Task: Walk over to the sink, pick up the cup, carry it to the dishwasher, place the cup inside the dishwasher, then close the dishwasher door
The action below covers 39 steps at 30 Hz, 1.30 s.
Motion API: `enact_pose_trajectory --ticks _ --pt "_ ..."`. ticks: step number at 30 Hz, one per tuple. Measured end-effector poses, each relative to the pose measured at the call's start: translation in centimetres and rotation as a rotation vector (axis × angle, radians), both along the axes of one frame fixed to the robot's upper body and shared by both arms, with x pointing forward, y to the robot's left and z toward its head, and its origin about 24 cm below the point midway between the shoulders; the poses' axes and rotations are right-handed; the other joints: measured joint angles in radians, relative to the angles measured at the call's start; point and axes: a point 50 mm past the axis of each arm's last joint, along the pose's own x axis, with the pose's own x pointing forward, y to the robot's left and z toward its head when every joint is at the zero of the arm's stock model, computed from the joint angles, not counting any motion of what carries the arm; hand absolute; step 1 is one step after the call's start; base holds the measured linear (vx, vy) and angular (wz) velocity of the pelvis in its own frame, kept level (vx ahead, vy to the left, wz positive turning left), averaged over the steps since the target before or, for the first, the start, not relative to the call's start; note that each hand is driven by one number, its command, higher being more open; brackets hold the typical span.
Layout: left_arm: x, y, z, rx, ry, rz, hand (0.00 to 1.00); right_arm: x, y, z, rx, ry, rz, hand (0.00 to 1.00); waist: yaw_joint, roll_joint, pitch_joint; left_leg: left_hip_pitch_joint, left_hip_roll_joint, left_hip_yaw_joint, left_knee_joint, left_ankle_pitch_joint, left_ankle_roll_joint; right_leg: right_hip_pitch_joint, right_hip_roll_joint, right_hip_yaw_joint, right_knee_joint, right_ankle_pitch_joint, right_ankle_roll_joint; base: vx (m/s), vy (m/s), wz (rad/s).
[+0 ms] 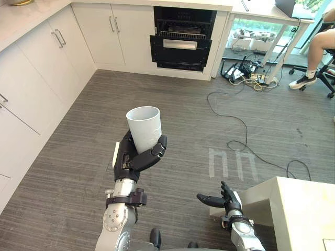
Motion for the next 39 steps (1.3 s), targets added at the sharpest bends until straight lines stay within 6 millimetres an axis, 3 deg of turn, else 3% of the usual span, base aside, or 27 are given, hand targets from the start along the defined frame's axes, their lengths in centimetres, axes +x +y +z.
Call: enact_pose_trajectory --ticks 3,6,7,9,13,14,16,17,18,19,20,21,22,23,24,26,27,29,31,33,35,36,37,39 --pt "-0.1 -0.4 1.0 -0.020 -0.041 -0.008 0.00 -0.2 -0.3 -0.1 -0.027 0.024 0.009 1.00 -0.007 0.004 0.044 0.024 -0.024 -0.018 0.074 -0.077 0.024 -0.060 -0.070 -0.034 0.286 -0.102 0.057 0.08 0.100 0.30" --pt "-0.3 -0.4 2.4 0.003 -0.108 -0.031 0.00 -0.6 0.3 -0.4 -0.016 0.041 0.016 1.00 -0.017 -0.010 0.071 0.078 -0.050 -0.089 0.082 -0.096 0.057 -0.202 -0.128 -0.018 0.676 -0.084 0.052 0.15 0.093 0.59" --pt "-0.3 -0.5 2.4 0.010 -0.108 -0.040 0.00 -0.9 0.5 -0.6 -0.010 0.048 0.018 1.00 -0.024 0.001 0.073 0.081 -0.046 -0.112 0.096 -0.106 0.062 -0.217 -0.119 -0.011 0.694 -0.102 0.040 0.23 0.039 0.93" --pt "-0.1 -0.7 2.6 0.011 -0.119 -0.050 0.00 -0.9 0.8 -0.6 0.000 0.049 0.021 1.00 -0.031 0.012 0.080 0.084 -0.034 -0.194 0.131 -0.144 0.065 -0.273 -0.073 0.012 0.634 -0.157 0.015 0.25 0.017 0.98" --pt "0.0 -0.8 2.4 0.012 -0.109 -0.053 0.00 -0.5 0.6 -0.1 -0.007 0.016 0.022 1.00 -0.051 0.023 0.086 0.125 -0.022 -0.311 0.145 -0.183 0.038 -0.344 -0.012 0.058 0.442 -0.143 0.027 0.38 -0.074 1.00" --pt "0.1 -1.0 2.5 0.009 -0.114 -0.059 0.00 -0.2 0.5 0.3 -0.012 -0.005 0.021 1.00 -0.054 0.021 0.085 0.137 -0.023 -0.348 0.145 -0.200 0.023 -0.364 -0.006 0.078 0.382 -0.118 0.022 0.45 -0.168 1.09" --pt "0.2 -1.5 2.5 0.004 -0.117 -0.081 0.00 -0.2 0.3 0.6 -0.018 -0.026 0.019 1.00 -0.063 0.014 0.081 0.153 -0.028 -0.396 0.161 -0.238 -0.013 -0.361 -0.011 0.097 0.302 -0.005 0.001 0.50 -0.234 1.21" --pt "0.2 -2.1 2.2 -0.017 -0.102 -0.092 0.00 -0.4 -0.2 0.7 -0.033 -0.025 0.020 1.00 -0.064 0.044 0.081 0.159 -0.003 -0.398 0.209 -0.279 -0.046 -0.328 -0.005 0.045 0.321 0.030 -0.025 0.62 -0.313 0.94" --pt "0.0 -2.6 2.1 -0.044 -0.089 -0.094 0.00 -0.3 -0.3 0.9 -0.042 -0.029 0.030 1.00 -0.054 0.077 0.080 0.139 0.034 -0.363 0.298 -0.295 -0.073 -0.282 0.027 0.014 0.313 0.018 -0.039 0.61 -0.300 0.68" --pt "0.0 -2.6 2.0 -0.052 -0.086 -0.092 0.00 -0.2 -0.2 1.0 -0.044 -0.036 0.039 1.00 -0.047 0.085 0.078 0.125 0.049 -0.339 0.357 -0.295 -0.076 -0.260 0.044 0.005 0.304 0.015 -0.044 0.47 -0.220 0.26" --pt "-0.1 -2.7 2.0 -0.059 -0.085 -0.090 0.00 0.1 0.2 1.4 -0.042 -0.059 0.057 1.00 -0.046 0.090 0.079 0.090 0.069 -0.304 0.477 -0.282 -0.100 -0.219 0.063 -0.007 0.286 0.010 -0.053 0.42 -0.209 0.23" --pt "-0.1 -2.8 2.2 -0.068 -0.095 -0.092 0.00 0.5 0.8 2.3 -0.035 -0.116 0.076 1.00 -0.041 0.089 0.082 -0.005 0.118 -0.220 0.723 -0.211 -0.143 -0.133 0.093 -0.015 0.228 -0.004 -0.074 0.41 -0.199 0.23" --pt "-0.2 -2.7 2.4 -0.072 -0.101 -0.092 0.00 0.6 1.0 2.7 -0.032 -0.139 0.079 1.00 -0.036 0.088 0.083 -0.036 0.149 -0.173 0.804 -0.215 -0.136 -0.096 0.107 -0.015 0.199 -0.011 -0.083 0.39 -0.179 0.15" --pt "-0.3 -2.8 2.7 -0.077 -0.113 -0.094 0.00 0.7 1.3 3.1 -0.025 -0.170 0.075 1.00 -0.021 0.087 0.083 -0.092 0.205 -0.094 0.909 -0.245 -0.111 -0.035 0.126 -0.013 0.149 -0.017 -0.094 0.30 -0.125 0.00" --pt "-0.3 -2.8 2.8 -0.081 -0.120 -0.094 0.00 0.9 1.2 3.4 -0.026 -0.187 0.065 1.00 -0.014 0.084 0.082 -0.137 0.229 -0.055 0.931 -0.266 -0.090 -0.002 0.131 -0.013 0.116 -0.020 -0.098 0.37 -0.147 -0.01" --pt "-0.3 -2.8 3.0 -0.093 -0.129 -0.096 0.00 1.2 1.0 3.7 -0.034 -0.204 0.058 1.00 0.001 0.082 0.081 -0.199 0.240 -0.024 0.896 -0.296 -0.075 0.033 0.132 -0.013 0.069 -0.022 -0.100 0.28 -0.064 0.03" --pt "-0.3 -2.8 3.1 -0.101 -0.131 -0.101 0.00 1.2 0.6 3.6 -0.040 -0.199 0.039 1.00 0.011 0.079 0.083 -0.253 0.231 -0.010 0.784 -0.305 -0.063 0.062 0.129 -0.014 0.031 -0.023 -0.098 0.24 0.057 0.13" --pt "-0.2 -2.7 3.1 -0.103 -0.132 -0.098 0.00 0.9 0.5 3.0 -0.040 -0.165 0.037 1.00 0.013 0.068 0.088 -0.278 0.195 -0.012 0.608 -0.293 -0.071 0.094 0.111 -0.020 0.004 -0.033 -0.085 0.24 0.112 0.16" --pt "-0.2 -2.4 3.0 -0.098 -0.131 -0.087 0.00 0.3 0.1 2.2 -0.047 -0.122 0.033 1.00 0.013 0.060 0.083 -0.283 0.152 -0.016 0.415 -0.226 -0.076 0.106 0.084 -0.022 0.001 -0.055 -0.056 0.22 0.173 0.02" --pt "-0.2 -2.2 3.0 -0.093 -0.131 -0.080 0.00 -0.6 0.1 1.3 -0.044 -0.063 0.027 1.00 0.029 0.051 0.077 -0.253 0.122 0.005 0.364 -0.074 -0.030 0.128 0.050 0.007 0.011 -0.093 -0.004 0.32 0.267 -0.26" --pt "-0.2 -2.1 3.0 -0.089 -0.131 -0.077 0.00 -0.8 0.6 1.0 -0.028 -0.051 0.026 1.00 0.039 0.033 0.069 -0.244 0.109 0.045 0.404 -0.106 -0.019 0.123 0.012 0.031 0.052 -0.120 0.030 0.39 0.322 -0.44" --pt "-0.2 -2.1 2.9 -0.078 -0.126 -0.085 0.00 -1.0 1.2 0.9 -0.008 -0.045 0.024 1.00 0.042 0.020 0.068 -0.219 0.106 0.072 0.434 -0.163 -0.007 0.080 -0.018 0.053 0.189 -0.140 0.065 0.42 0.359 -0.47" --pt "-0.3 -2.1 2.9 -0.068 -0.124 -0.093 0.00 -1.1 1.5 0.8 0.002 -0.042 0.022 1.00 0.040 0.015 0.065 -0.203 0.104 0.080 0.439 -0.182 -0.002 0.050 -0.031 0.063 0.279 -0.147 0.076 0.42 0.359 -0.45" --pt "-0.4 -2.0 2.7 -0.026 -0.117 -0.124 0.00 -1.2 2.8 0.8 0.046 -0.051 0.020 1.00 0.019 -0.010 0.062 -0.103 0.075 0.099 0.421 -0.237 0.015 -0.100 -0.097 0.083 0.689 -0.126 0.104 0.36 0.254 -0.13"
